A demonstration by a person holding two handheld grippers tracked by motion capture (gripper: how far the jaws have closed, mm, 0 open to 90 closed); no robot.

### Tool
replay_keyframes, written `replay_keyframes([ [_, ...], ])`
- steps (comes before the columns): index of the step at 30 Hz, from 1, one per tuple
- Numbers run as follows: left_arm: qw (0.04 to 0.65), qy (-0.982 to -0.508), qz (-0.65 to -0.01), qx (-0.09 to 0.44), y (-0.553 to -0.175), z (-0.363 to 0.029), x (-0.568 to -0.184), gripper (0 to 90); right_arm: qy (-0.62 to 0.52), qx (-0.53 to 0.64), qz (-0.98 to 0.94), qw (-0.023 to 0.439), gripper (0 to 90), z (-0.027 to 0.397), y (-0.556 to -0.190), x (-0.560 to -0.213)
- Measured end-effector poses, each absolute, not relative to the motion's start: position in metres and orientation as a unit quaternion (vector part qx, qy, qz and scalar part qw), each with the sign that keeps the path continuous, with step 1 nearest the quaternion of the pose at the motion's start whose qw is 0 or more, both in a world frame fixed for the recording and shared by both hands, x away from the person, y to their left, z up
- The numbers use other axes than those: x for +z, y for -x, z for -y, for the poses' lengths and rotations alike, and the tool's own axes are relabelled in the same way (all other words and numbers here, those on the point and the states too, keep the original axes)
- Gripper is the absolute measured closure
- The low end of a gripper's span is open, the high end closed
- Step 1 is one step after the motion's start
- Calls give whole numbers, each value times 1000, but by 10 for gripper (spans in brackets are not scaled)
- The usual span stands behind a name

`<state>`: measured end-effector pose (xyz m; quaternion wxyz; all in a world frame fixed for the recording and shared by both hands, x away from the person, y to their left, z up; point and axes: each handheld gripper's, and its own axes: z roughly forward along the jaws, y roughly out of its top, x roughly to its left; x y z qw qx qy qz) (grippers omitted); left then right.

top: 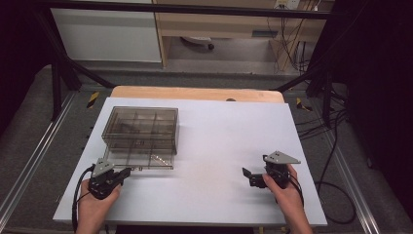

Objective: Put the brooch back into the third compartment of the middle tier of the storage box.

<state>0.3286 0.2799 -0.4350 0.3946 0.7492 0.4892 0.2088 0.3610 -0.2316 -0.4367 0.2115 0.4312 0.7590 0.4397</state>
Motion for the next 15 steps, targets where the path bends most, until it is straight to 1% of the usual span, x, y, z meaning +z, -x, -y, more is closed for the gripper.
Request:
replay_keyframes([
  [15, 399, -748, -485, 215, -331, -279, -435, 900, -429, 434, -761, 219, 44, 231, -361, -437],
])
